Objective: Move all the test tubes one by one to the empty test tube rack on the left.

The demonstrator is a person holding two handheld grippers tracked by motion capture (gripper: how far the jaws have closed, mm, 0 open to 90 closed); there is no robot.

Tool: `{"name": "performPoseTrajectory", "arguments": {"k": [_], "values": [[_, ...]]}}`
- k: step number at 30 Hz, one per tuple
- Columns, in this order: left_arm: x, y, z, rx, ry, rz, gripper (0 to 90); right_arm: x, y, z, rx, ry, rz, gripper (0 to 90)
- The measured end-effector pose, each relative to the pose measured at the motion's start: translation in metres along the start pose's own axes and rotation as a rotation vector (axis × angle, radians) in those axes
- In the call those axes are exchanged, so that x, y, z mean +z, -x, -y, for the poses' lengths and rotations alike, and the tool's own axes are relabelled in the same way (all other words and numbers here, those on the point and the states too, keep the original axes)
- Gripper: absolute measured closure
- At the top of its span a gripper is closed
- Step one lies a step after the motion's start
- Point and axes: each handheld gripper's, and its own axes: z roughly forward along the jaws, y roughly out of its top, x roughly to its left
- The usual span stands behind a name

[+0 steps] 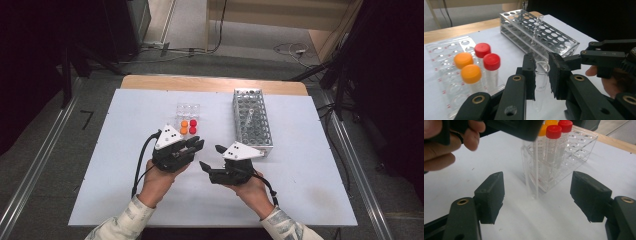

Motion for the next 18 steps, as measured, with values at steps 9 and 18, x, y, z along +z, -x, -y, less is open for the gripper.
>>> {"name": "performPoseTrajectory", "arguments": {"k": [9, 18], "values": [[-0.015, -0.010, 0.002, -0.009, 0.000, -0.020, 76.5, -0.004, 0.005, 0.006, 0.013, -0.018, 0.015, 25.4], [-0.027, -0.022, -0.001, -0.025, 0.011, -0.047, 76.5, -0.012, 0.011, 0.009, 0.018, -0.020, 0.034, 25.4]]}}
